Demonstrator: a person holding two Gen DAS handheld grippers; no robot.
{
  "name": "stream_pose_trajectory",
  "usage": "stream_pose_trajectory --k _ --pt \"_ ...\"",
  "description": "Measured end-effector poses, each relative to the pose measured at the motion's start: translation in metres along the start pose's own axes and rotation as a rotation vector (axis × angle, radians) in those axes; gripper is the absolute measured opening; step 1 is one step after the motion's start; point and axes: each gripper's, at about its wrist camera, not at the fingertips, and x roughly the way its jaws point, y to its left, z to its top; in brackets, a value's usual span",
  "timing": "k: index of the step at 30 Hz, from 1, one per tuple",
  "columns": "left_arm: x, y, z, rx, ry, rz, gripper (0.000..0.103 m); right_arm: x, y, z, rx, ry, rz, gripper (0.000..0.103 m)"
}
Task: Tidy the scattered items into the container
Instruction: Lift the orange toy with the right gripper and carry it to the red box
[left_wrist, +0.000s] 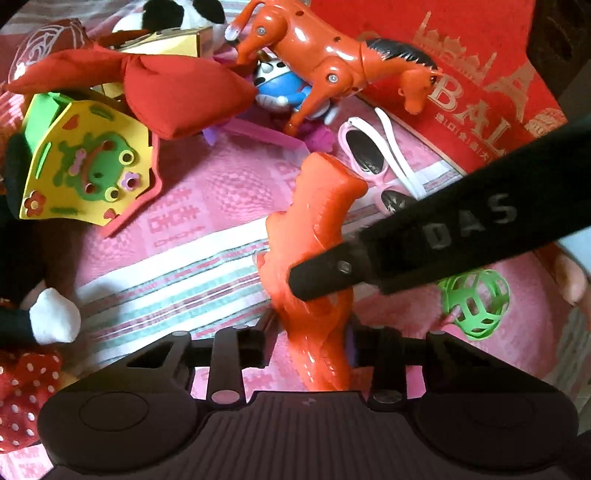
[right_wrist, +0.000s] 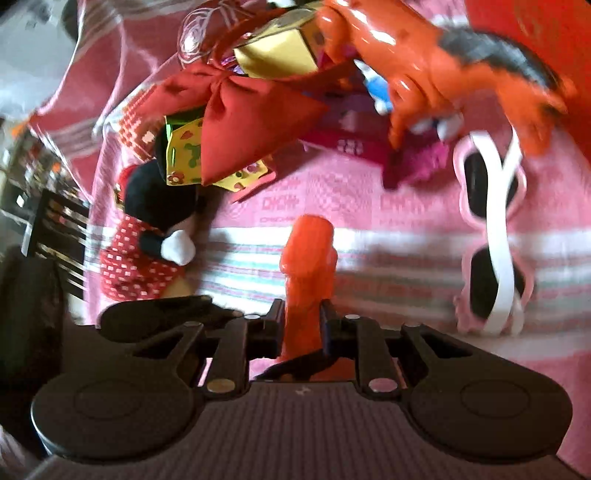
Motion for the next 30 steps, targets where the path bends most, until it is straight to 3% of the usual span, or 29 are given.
stream_pose_trajectory --k 3,7,12,14,22,30 --pt "0.0 0.003 0.0 -0.005 -0.002 -0.003 0.034 0.007 0.007 0.007 -0.024 -0.014 -0.054 0.032" --pt "0.0 0.002 0.001 -0.033 -0.008 0.024 0.036 0.013 0.013 0.008 -0.003 -0.027 -0.094 0.03" --pt "0.0 -0.008 0.0 0.018 -0.034 0.08 0.024 0.011 0.009 0.011 0.043 -0.02 -0.123 0.032" --pt "-0.002 -0.007 0.001 0.028 -0.039 0.071 0.024 0.009 0.005 0.012 0.054 -0.039 -0.126 0.036" --pt "0.004 -0.008 0.007 0.041 -0.016 0.09 0.025 0.013 0.008 0.008 0.084 -0.085 -0.148 0.033" --pt "-0.02 -0.013 0.018 0.081 -0.069 0.099 0.025 -0.013 0.02 0.011 0.08 -0.137 -0.134 0.034"
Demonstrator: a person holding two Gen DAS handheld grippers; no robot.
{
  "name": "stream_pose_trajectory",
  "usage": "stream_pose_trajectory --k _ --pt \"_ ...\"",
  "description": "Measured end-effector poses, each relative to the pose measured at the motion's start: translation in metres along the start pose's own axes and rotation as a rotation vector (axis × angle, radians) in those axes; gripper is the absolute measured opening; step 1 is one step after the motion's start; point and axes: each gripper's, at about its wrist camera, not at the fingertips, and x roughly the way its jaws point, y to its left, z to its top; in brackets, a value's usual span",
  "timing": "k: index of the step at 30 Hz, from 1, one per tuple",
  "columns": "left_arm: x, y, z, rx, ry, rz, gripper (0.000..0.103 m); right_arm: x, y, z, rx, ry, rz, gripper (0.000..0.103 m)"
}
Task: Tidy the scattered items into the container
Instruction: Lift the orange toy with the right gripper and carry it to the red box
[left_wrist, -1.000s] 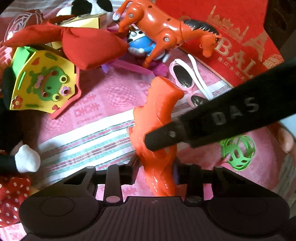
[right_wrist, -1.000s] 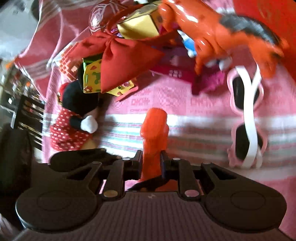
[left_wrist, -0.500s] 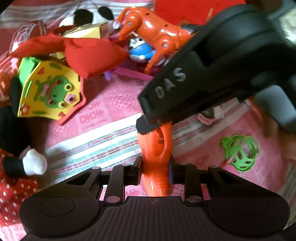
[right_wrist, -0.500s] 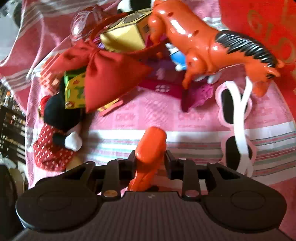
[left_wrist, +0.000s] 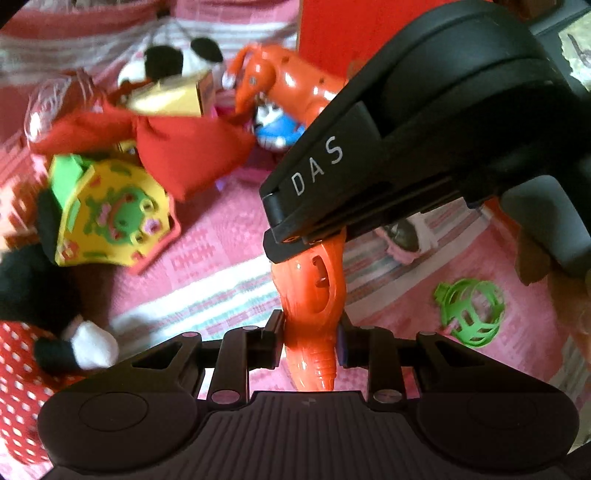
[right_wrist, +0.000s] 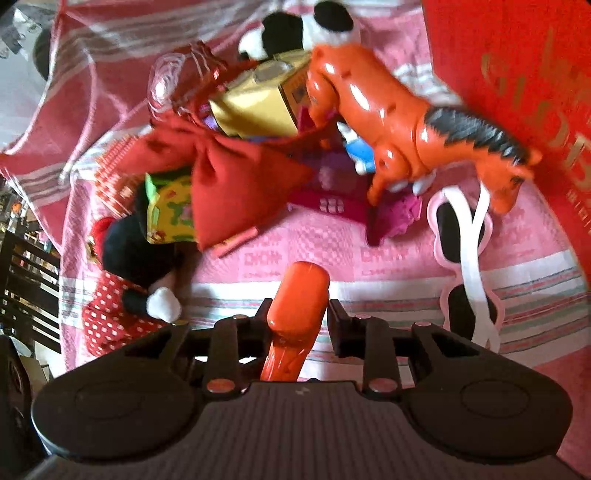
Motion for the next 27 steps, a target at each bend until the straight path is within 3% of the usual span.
stream_pose_trajectory --k 5,9,16,22,27 --pt "-0.024 -0.01 0.001 0.036 -0.046 0.012 0.025 -0.023 0.01 0.002 -0.023 -0.077 0.011 0.034" --pt "-0.051 -0.015 0.024 0.073 -0.113 0.003 0.026 -0.052 0.011 0.003 -0.024 -0.151 0.006 0.034" --pt "-0.102 -0.052 0.069 0.147 -0.269 -0.018 0.027 -0.138 0.005 0.02 -0.039 -0.331 -0.016 0.034" --pt "-0.135 -0.118 0.118 0.264 -0.406 -0.064 0.028 -0.224 -0.026 0.026 -0.048 -0.501 -0.079 0.034" --pt "-0.138 -0.195 0.162 0.377 -0.455 -0.167 0.028 -0.294 -0.081 0.016 0.005 -0.608 -0.175 0.034"
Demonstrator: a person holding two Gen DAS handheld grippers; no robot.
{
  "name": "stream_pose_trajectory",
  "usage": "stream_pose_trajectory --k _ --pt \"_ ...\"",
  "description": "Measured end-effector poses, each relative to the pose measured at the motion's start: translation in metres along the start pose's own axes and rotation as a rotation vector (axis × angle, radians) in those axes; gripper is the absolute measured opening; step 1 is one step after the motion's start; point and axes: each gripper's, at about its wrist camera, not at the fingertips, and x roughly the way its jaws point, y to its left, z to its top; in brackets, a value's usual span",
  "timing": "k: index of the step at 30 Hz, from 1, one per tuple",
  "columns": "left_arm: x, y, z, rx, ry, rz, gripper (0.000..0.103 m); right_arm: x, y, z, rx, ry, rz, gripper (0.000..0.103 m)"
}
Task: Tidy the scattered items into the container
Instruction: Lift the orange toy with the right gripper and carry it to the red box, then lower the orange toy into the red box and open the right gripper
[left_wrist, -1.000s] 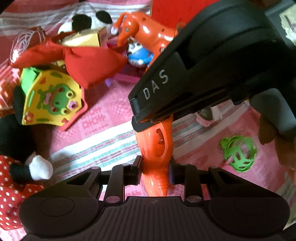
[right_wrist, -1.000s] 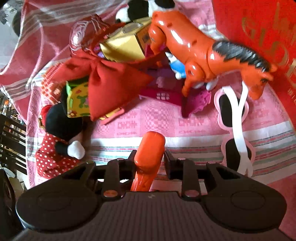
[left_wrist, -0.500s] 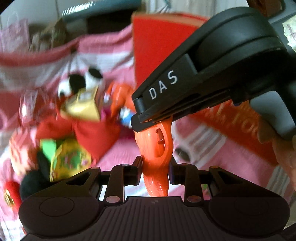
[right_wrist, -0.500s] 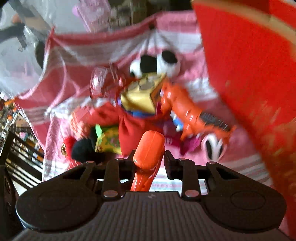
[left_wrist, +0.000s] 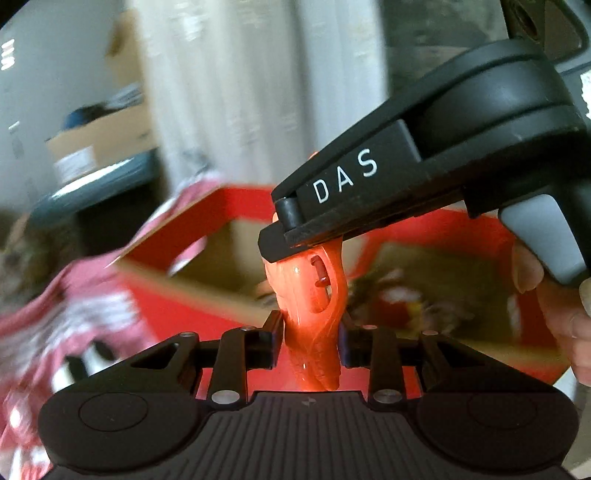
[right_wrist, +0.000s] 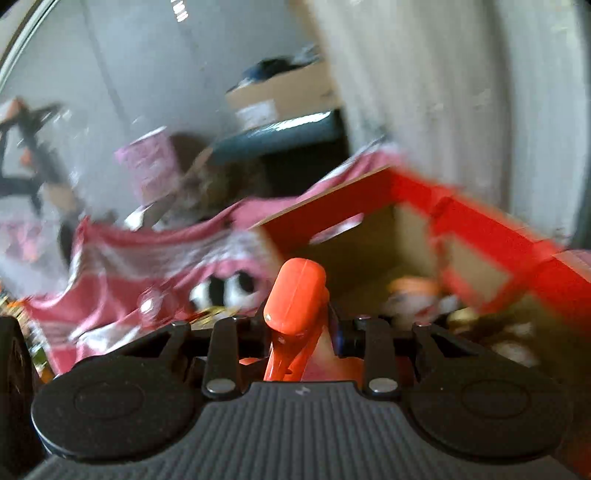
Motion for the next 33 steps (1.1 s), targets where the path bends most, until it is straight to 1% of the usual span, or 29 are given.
stream_pose_trajectory --k 3,5,7,10,11,12,14,15,16,18,25,32,33 --pt "0.032 -0.028 0.022 0.033 0.018 -0.082 0.029 -0.014 -0.039 0.003 0.029 -0.014 -0.067 0.034" --pt "0.053 -0.049 0.03 0.059 0.045 -0.114 0.029 -0.018 -0.064 0.0 0.061 -0.007 -0.106 0.034" --pt "0.07 -0.066 0.033 0.081 0.075 -0.13 0.029 -0.017 -0.088 -0.006 0.099 0.008 -0.132 0.034" --pt "0.094 -0.082 0.031 0.099 0.126 -0.134 0.029 -0.011 -0.108 -0.014 0.132 0.036 -0.15 0.036" --pt "0.099 -0.083 0.03 0.093 0.139 -0.13 0.047 -0.009 -0.113 -0.015 0.138 0.046 -0.154 0.039" --pt "0.103 -0.082 0.03 0.08 0.148 -0.126 0.052 -0.006 -0.117 -0.018 0.142 0.051 -0.165 0.058" --pt "0.105 -0.077 0.03 0.058 0.141 -0.094 0.084 -0.005 -0.122 -0.017 0.143 0.034 -0.172 0.079" --pt "0.104 -0.074 0.028 0.051 0.129 -0.077 0.089 -0.004 -0.122 -0.018 0.141 0.018 -0.171 0.078" --pt "0.103 -0.072 0.029 0.05 0.118 -0.063 0.092 -0.006 -0.124 -0.018 0.138 0.01 -0.168 0.078" --pt "0.104 -0.058 0.029 0.044 0.12 -0.037 0.092 -0.01 -0.127 -0.02 0.142 -0.006 -0.16 0.081" --pt "0.088 -0.042 0.03 0.03 0.145 0.019 0.092 0.001 -0.121 -0.024 0.157 -0.004 -0.119 0.081" --pt "0.071 -0.033 0.022 0.037 0.136 0.019 0.092 0.006 -0.106 -0.026 0.156 0.005 -0.111 0.081" --pt "0.068 -0.031 0.019 0.044 0.131 0.009 0.092 0.005 -0.103 -0.026 0.155 0.003 -0.109 0.081"
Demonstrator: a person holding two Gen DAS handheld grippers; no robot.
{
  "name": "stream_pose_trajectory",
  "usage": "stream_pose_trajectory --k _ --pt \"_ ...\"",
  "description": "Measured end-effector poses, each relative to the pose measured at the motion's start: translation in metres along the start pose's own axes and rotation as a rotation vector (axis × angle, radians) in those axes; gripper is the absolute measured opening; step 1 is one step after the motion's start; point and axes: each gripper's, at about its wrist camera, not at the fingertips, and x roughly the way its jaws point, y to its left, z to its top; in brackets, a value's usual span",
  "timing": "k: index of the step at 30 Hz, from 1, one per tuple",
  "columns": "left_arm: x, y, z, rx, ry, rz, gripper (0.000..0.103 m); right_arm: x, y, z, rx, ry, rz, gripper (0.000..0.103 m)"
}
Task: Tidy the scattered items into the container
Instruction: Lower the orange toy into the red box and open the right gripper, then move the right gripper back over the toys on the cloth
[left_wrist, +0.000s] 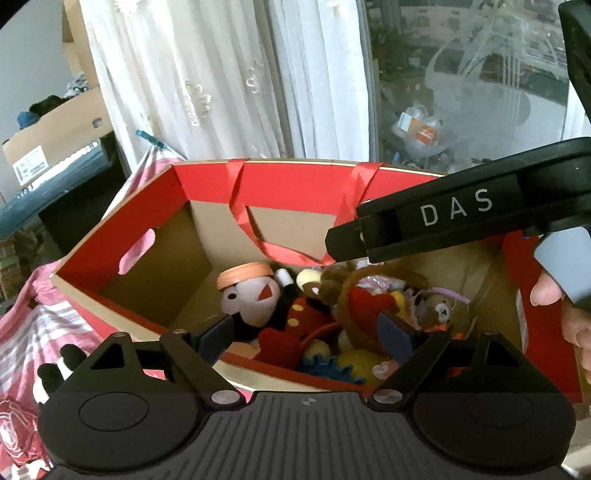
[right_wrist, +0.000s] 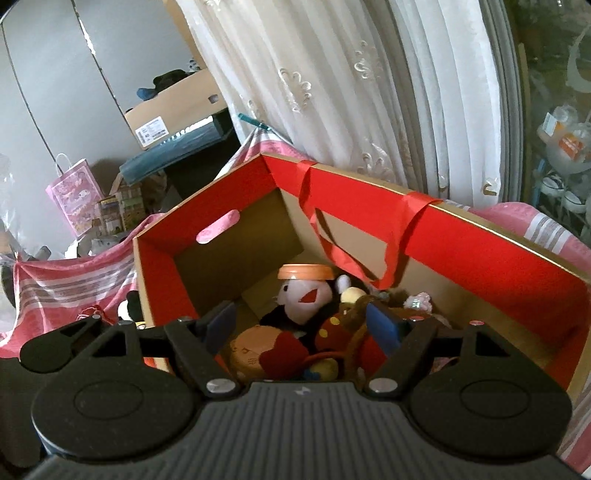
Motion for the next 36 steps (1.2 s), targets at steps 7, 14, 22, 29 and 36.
stream_pose_trajectory --k 7,14,22,29,36 --pt "-0.027 0.023 -0.013 -0.014 -0.039 0.021 0.092 -0.012 0.025 -0.001 -0.026 -0.048 0.039 0.081" --pt "-0.055 0.067 -0.046 -0.077 -0.023 0.1 0.092 -0.016 0.076 -0.01 -0.125 -0.055 0.112 0.08" --pt "-0.078 0.107 -0.101 -0.162 0.042 0.192 0.092 -0.01 0.141 -0.031 -0.255 -0.004 0.22 0.08" --pt "-0.072 0.124 -0.165 -0.241 0.16 0.218 0.092 0.016 0.18 -0.066 -0.339 0.096 0.257 0.078" --pt "-0.048 0.126 -0.217 -0.322 0.253 0.202 0.092 0.064 0.179 -0.113 -0.353 0.267 0.168 0.056"
